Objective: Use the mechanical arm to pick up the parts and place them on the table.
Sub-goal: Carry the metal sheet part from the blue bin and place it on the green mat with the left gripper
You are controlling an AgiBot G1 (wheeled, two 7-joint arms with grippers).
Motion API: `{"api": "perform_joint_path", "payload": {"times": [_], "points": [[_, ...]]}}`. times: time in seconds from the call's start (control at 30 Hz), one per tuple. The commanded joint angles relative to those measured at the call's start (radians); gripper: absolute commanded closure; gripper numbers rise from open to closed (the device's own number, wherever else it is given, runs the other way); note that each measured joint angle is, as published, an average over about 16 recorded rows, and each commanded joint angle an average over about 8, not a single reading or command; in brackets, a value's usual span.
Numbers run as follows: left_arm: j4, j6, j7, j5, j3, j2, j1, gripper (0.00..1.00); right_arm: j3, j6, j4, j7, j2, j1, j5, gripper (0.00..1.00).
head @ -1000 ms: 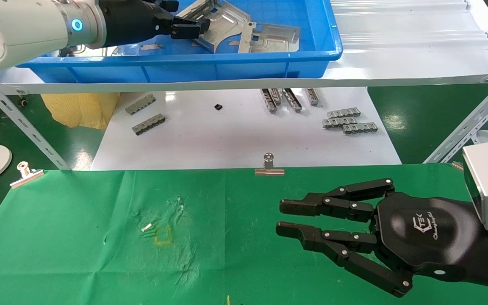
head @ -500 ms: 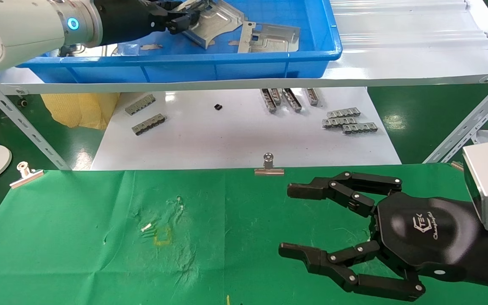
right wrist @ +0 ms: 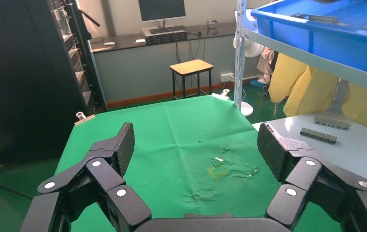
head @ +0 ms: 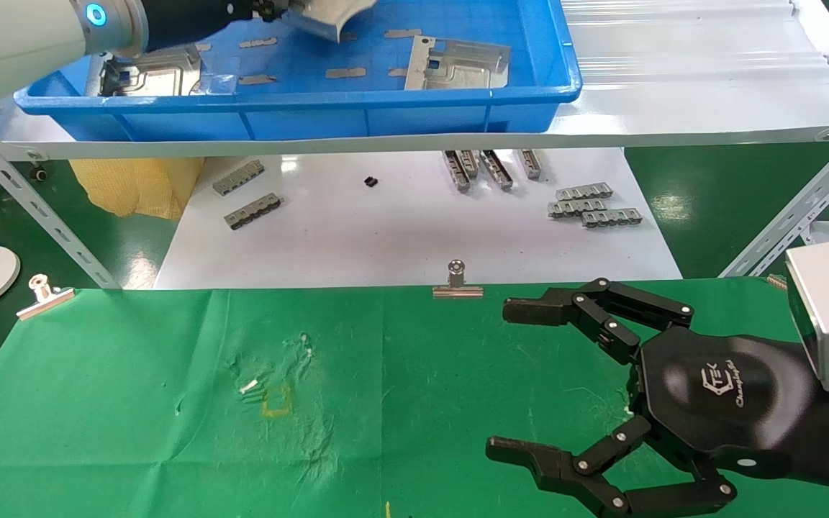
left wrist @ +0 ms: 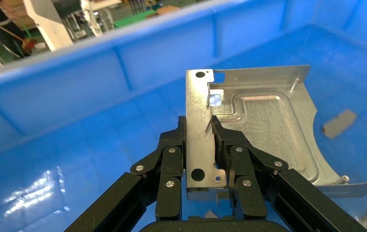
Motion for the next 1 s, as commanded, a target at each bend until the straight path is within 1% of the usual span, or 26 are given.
{"api": "perform_joint_path", "payload": {"times": [0.03,0.1,0.2,0.57,0.7,0.83,1.0], "points": [[-0.001,-0.019,0.002,-0.009,-0.006,0.000,-0.006,1.00,0.000,0.000,0.000,0.000,0.000,0.000,0.000,0.00],[-0.016,0.012,0.022,-0.025,-0.017,-0.014,-0.008,1.00,0.000,0.000,0.000,0.000,0.000,0.000,0.000,0.00],[-0.046,0.108,0.064,-0.053,-0.034,-0.047,-0.004,1.00,0.000,0.000,0.000,0.000,0.000,0.000,0.000,0.00],[-0.147,0.647,0.279,-0.165,-0.089,-0.215,0.059,1.00,0.000,0.000,0.000,0.000,0.000,0.000,0.000,0.00],[-0.173,0.807,0.368,-0.185,-0.093,-0.271,0.082,1.00,0.000,0.000,0.000,0.000,0.000,0.000,0.000,0.00],[-0.242,0.888,0.433,-0.203,-0.069,-0.333,0.123,1.00,0.000,0.000,0.000,0.000,0.000,0.000,0.000,0.00],[-0.409,0.900,0.452,-0.263,0.007,-0.440,0.216,1.00,0.000,0.000,0.000,0.000,0.000,0.000,0.000,0.00]]}}
